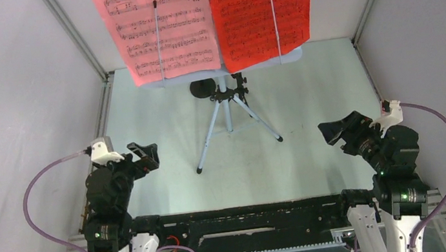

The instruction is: Pack up the instrument practice props

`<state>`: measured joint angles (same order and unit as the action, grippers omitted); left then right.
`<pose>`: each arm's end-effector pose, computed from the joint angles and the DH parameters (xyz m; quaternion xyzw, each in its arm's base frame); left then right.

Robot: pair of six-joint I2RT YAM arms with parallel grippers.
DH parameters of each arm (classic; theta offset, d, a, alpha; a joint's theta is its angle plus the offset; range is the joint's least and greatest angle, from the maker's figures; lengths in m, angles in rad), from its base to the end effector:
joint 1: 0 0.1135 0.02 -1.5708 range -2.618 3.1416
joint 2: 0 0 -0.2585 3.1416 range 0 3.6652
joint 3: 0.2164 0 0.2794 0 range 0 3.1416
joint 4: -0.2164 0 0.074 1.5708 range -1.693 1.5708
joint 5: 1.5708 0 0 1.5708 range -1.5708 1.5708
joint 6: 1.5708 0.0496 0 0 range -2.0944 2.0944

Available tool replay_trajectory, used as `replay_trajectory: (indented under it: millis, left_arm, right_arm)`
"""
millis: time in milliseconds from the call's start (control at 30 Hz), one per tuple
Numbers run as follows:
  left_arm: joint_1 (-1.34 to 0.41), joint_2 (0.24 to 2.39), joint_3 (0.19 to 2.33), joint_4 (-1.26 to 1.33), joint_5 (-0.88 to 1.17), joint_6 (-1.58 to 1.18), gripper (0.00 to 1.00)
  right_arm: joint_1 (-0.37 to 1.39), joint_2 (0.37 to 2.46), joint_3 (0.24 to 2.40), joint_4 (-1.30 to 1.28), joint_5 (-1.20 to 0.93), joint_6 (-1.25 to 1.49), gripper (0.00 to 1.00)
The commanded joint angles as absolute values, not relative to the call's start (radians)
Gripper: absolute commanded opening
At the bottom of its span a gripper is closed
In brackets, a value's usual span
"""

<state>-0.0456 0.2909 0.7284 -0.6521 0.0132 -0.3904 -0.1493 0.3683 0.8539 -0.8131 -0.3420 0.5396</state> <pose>0.1147 -0.0059 0.3313 -0.1295 0.7679 -0.1407 0.6113 0.1078 0.0006 0.3482 0.1772 0.7875 0.2470 0.5362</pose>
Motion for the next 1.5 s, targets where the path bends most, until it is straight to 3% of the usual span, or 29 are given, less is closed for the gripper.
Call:
replay_trajectory:
  millis: [0, 200, 367, 500, 633, 833, 1000, 1167, 1467]
  left_arm:
    - [-0.049, 0.335, 0.769, -0.633, 0.043, -0.360, 1.00]
    - [-0.050, 0.407, 0.919, -0.652, 0.006, -0.335, 0.99]
    - [-0.090, 0.438, 0.981, -0.679, -0.058, -0.340, 0.98]
    - [-0.218, 0.428, 0.973, -0.690, -0.141, -0.379, 0.96]
    - [-0.374, 0.401, 0.933, -0.690, -0.240, -0.432, 0.93]
    - [-0.757, 0.448, 0.920, -0.691, -0.498, -0.517, 0.92]
    - [-1.013, 0.472, 0.983, -0.716, -0.652, -0.560, 0.87]
    - [-1.111, 0.583, 1.179, -0.732, -0.623, -0.472, 0.82]
    - [-1.129, 0.692, 1.499, -0.745, -0.493, -0.308, 0.76]
  right_arm:
    - [-0.119, 0.388, 0.910, -0.771, -0.392, 0.529, 0.94]
    - [0.080, 0.469, 0.934, -0.710, -0.290, 0.540, 0.92]
    - [0.565, 0.586, 0.999, -0.661, 0.151, 0.526, 0.92]
    - [1.005, 0.668, 1.036, -0.597, 0.529, 0.476, 0.93]
    - [1.203, 0.702, 1.040, -0.504, 0.606, 0.391, 0.94]
    - [1.282, 0.700, 1.057, -0.461, 0.571, 0.341, 0.94]
    - [1.286, 0.739, 1.133, -0.495, 0.420, 0.286, 0.94]
    - [1.308, 0.878, 1.358, -0.601, 0.330, 0.212, 0.92]
    - [1.319, 0.991, 1.578, -0.575, 0.335, 0.131, 0.93]
